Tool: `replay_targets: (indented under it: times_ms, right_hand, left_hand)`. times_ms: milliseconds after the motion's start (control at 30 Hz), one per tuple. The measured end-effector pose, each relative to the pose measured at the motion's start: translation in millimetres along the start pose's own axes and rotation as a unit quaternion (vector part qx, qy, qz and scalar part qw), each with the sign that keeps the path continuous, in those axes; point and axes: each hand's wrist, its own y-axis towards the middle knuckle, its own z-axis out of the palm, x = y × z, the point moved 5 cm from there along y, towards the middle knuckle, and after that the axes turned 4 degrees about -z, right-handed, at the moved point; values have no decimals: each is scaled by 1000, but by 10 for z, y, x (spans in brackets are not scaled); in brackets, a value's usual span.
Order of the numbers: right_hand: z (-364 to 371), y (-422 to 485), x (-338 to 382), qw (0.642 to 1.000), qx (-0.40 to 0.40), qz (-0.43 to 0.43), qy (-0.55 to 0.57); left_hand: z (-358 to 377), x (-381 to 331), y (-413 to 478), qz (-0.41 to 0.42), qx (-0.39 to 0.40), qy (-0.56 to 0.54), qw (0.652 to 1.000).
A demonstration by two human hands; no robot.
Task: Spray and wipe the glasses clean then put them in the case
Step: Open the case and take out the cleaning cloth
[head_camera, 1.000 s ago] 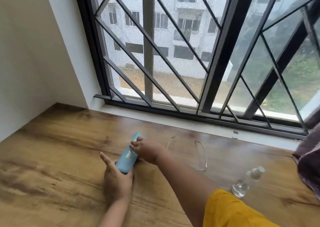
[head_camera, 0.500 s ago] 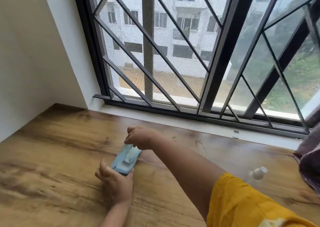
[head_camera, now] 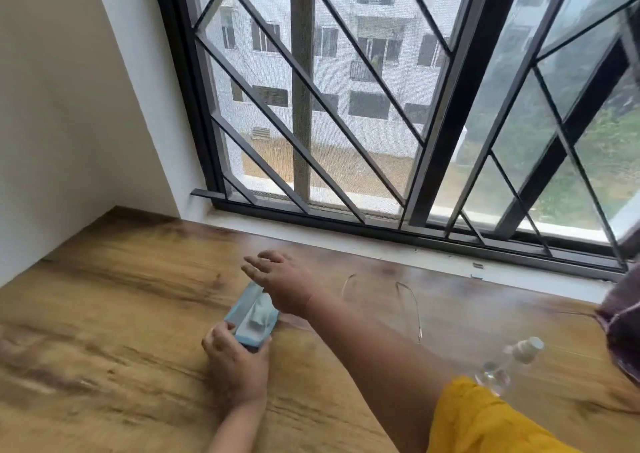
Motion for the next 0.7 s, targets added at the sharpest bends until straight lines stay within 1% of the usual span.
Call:
replay_targets:
  times_ms: [33,67,100,133,167,233,300,367,533,700]
  right_hand:
    - [-50,-98,35,995,-89,46,0]
    - [-70,-203,77,981,-170,98,-5]
    - [-65,-302,121,963,-222,154,-12]
    - [-38,-385,175,951,-240,196,-16]
    - [21,-440,224,947,-227,227,-3]
    - [168,-509,327,952,-151,265,28]
    - [247,-536,392,949,-89,297,53]
    - [303,-524,419,946,-62,313,58]
    - [300,-517,415,951,-26,289,107]
    - [275,-429,400,958,33,266,96]
  left_hand:
    - [-1,-1,-5,-6,-1,-4,1000]
    - [-3,-3,-4,-12,-1,-10,1000]
    - [-3,-5,-3,-16,-1,-16,1000]
    - [5,0,0,-17,0,-21,1000]
    - [16,11,3,-16,3,-24,1000]
    - [41,46,1,-12,7,-28,1000]
    - [40,68,2,-13,6,-27,1000]
    - [31,78,7,-15,0,-21,1000]
    - [29,60,19,-17,1,-18,1000]
    - [13,36,12,-22,12,-11,1000]
